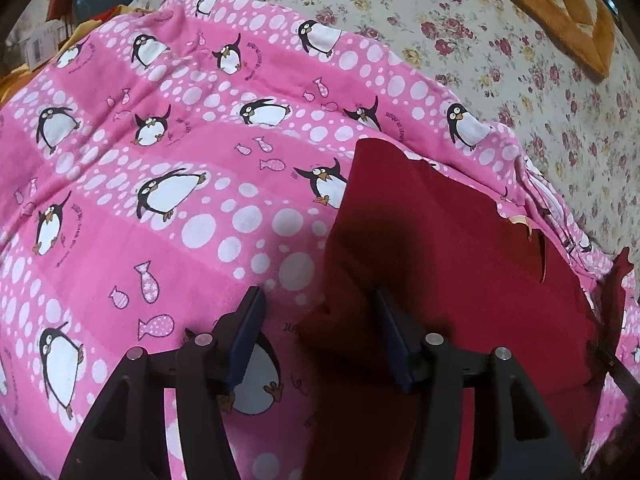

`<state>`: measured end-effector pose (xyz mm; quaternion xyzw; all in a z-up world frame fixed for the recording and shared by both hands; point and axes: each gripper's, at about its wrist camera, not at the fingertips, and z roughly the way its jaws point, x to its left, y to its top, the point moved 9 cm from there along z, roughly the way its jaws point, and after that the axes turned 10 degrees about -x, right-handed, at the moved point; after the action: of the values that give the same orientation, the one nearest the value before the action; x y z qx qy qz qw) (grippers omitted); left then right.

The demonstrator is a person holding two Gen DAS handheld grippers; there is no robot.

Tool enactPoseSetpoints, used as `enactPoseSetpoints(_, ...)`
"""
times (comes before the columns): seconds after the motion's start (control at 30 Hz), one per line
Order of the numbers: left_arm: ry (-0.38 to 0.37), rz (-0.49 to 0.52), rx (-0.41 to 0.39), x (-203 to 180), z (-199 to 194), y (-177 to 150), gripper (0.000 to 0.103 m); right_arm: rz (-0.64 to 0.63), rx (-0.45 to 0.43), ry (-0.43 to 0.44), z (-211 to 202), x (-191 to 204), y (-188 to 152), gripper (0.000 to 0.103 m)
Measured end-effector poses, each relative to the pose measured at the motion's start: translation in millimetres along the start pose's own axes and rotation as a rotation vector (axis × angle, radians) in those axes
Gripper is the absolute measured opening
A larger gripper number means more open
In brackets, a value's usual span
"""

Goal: Fold small clothes

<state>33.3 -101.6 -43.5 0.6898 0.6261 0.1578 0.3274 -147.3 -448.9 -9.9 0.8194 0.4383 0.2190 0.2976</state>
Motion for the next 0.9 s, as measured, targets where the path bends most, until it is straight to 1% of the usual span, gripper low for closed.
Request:
enactPoseSetpoints(0.07, 0.003, -0.004, -0.006, -1.0, -2.3, 0.5, 0.036, -0.009, -0.008, 0.021, -10.1, 5.4, -5.3, 0.035)
enactPoseSetpoints(0.1, 0.0, -0.008, -0.009, -1.4, -3.8, 1.2, 0.036, -0.022, 0.002, 0.023, -9.9, 8.1, -10.1, 0.035)
enactPoseSetpoints(0.17, -0.009, -0.015, -0.024, -3.2, -8.1, 3.7, 0.036, -0.052, 0.05, 0.021, 0.2, 12.3, -24.8, 0.037)
enactPoseSetpoints(0.23, -0.014, -0.014, -0.044, -4.8, -13.1, 6.2, 0.036, -0.051, 0.036, 0.023, 2.9, 11.4, -27.2, 0.038)
enactPoseSetpoints(0.3, -0.016, -0.01, -0.057, -6.0, -16.2, 7.8, 0.036, -0.004, 0.047, 0.053, -1.0, 8.4, -24.2, 0.039)
enactPoseSetpoints(0.33, -0.018, -0.008, -0.063, -6.7, -17.3, 8.2, 0.036, 0.038, 0.05, 0.087, -4.9, 5.1, -20.7, 0.042)
enactPoseSetpoints(0.37, -0.017, -0.007, -0.064, -6.9, -17.7, 8.5, 0.036, 0.076, 0.046, 0.111, -8.6, 0.2, -17.5, 0.044)
enactPoseSetpoints(0.4, -0.017, -0.007, -0.063, -7.1, -17.6, 8.4, 0.036, 0.119, 0.034, 0.118, -14.0, -10.2, -12.5, 0.047)
enactPoseSetpoints(0.43, -0.02, -0.009, -0.06, -7.4, -17.5, 8.0, 0.036, 0.156, 0.014, 0.119, -19.3, -21.7, -7.2, 0.049)
enactPoseSetpoints(0.5, -0.025, -0.013, -0.055, -8.0, -17.1, 7.7, 0.036, 0.211, -0.028, 0.092, -26.7, -47.9, 4.7, 0.054)
enactPoseSetpoints(0.53, -0.025, -0.012, -0.056, -8.5, -17.2, 7.7, 0.036, 0.233, -0.046, 0.057, -28.8, -64.7, 11.3, 0.06)
enactPoseSetpoints(0.57, -0.025, -0.011, -0.057, -9.2, -17.6, 7.3, 0.036, 0.257, -0.059, 0.021, -29.2, -81.8, 18.2, 0.062)
enactPoseSetpoints(0.67, -0.028, -0.006, -0.061, -11.3, -18.8, 6.9, 0.036, 0.336, -0.084, -0.018, -22.6, -116.0, 38.1, 0.064)
enactPoseSetpoints(0.73, -0.03, -0.004, -0.066, -12.4, -19.5, 7.2, 0.036, 0.412, -0.095, -0.041, -10.3, -140.3, 56.0, 0.068)
enactPoseSetpoints(0.83, -0.032, 0.001, -0.064, -14.5, -19.1, 5.9, 0.036, 0.473, -0.106, -0.068, 11.5, -159.1, 80.6, 0.07)
enactPoseSetpoints(0.9, -0.036, 0.009, -0.063, -16.9, -18.1, 5.9, 0.036, 0.467, -0.116, -0.099, 25.7, -166.7, 98.7, 0.071)
